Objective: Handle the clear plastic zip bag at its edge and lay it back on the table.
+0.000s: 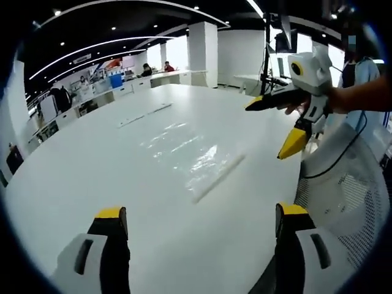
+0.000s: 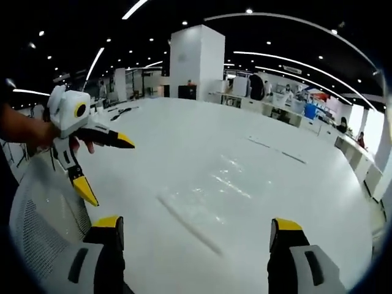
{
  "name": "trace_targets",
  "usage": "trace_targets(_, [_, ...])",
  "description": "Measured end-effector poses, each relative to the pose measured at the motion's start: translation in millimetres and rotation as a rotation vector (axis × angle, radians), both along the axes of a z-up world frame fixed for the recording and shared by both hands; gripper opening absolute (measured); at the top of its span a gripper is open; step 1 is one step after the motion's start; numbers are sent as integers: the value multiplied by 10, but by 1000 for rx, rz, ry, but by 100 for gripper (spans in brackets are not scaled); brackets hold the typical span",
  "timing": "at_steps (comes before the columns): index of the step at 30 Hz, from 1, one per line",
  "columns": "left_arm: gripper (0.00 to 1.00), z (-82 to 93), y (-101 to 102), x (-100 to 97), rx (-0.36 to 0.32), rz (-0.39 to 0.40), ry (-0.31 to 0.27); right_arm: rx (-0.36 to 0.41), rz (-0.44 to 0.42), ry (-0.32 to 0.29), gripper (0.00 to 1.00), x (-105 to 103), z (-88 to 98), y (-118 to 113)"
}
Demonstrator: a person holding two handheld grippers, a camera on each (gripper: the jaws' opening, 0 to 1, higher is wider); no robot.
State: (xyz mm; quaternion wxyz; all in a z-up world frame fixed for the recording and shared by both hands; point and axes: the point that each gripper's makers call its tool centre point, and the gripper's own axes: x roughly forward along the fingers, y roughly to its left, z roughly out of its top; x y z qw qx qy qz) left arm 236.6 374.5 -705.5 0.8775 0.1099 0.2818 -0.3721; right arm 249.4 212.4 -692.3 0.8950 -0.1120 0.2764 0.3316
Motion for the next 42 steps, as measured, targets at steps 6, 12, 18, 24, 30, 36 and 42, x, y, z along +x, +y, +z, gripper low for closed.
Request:
trace_targets(6, [99, 15, 16, -127, -25, 23, 5, 2, -30, -16, 100, -159, 45, -150])
trace_targets(12, [99, 22, -45, -274, -46, 22, -5, 44, -54, -23, 100, -277, 65, -196])
trace_targets(18, [99, 43, -6, -313, -36, 40, -37, 54, -57, -60, 100, -310, 166, -211])
trace_targets(24, [99, 80, 62, -271, -45, 75, -67, 81, -105, -124, 100, -285, 246, -308])
trace_targets(30, [99, 201, 93, -292, -49, 111, -112, 96, -106, -131, 100, -295, 202, -289])
trace_targets(36, [99, 193, 122, -344, -38, 120, -122, 104, -101, -122, 100, -315, 173, -280])
trace_targets(42, [99, 189, 167, -339, -33, 141, -135, 116, -104, -146, 100, -305, 202, -278])
